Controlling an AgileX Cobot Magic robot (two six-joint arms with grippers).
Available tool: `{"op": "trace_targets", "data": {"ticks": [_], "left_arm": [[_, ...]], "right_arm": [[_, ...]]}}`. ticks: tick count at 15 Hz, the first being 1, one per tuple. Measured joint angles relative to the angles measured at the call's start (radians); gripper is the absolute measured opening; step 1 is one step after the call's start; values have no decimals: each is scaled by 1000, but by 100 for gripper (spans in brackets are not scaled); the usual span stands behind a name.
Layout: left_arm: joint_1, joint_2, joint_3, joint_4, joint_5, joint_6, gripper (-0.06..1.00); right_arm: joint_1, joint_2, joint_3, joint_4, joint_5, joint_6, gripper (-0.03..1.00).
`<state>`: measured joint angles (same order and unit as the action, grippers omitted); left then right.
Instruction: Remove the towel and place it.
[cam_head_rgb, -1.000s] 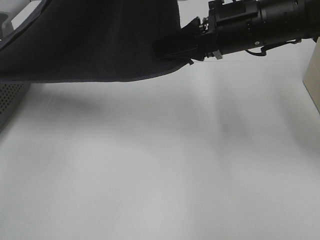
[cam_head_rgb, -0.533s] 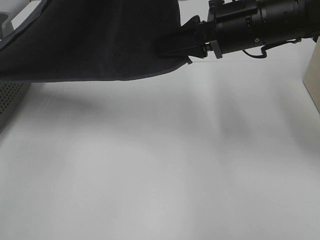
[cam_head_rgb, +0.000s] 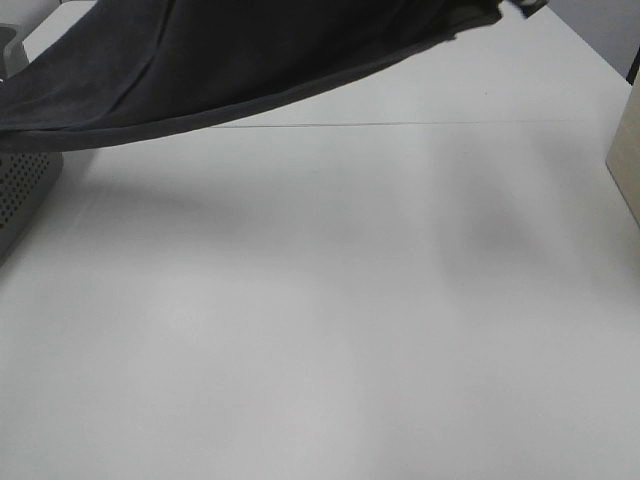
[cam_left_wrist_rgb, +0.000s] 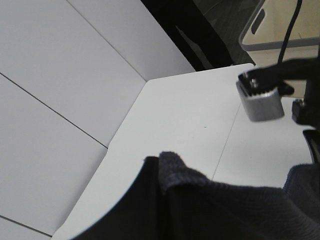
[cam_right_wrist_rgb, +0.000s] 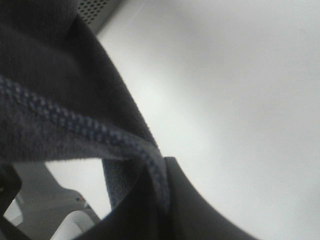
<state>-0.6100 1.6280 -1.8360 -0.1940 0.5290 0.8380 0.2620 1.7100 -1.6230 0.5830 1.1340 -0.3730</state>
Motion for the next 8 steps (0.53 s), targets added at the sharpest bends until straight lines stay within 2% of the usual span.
{"op": "trace_targets", "data": {"ticks": [1, 2, 5, 8], "left_arm": [[24, 25, 0, -32, -33, -18, 0], [31, 33, 0, -42, -55, -21, 0], [31, 41, 0, -50, -173, -23, 0], [31, 50, 0, -50, -257, -22, 0]], "right_arm": [[0, 6, -171, -181, 37, 124, 1], [0, 14, -243, -250, 43, 153, 1], [0, 57, -433, -381, 56, 207, 1], [0, 79, -530, -457, -28, 226, 1]]}}
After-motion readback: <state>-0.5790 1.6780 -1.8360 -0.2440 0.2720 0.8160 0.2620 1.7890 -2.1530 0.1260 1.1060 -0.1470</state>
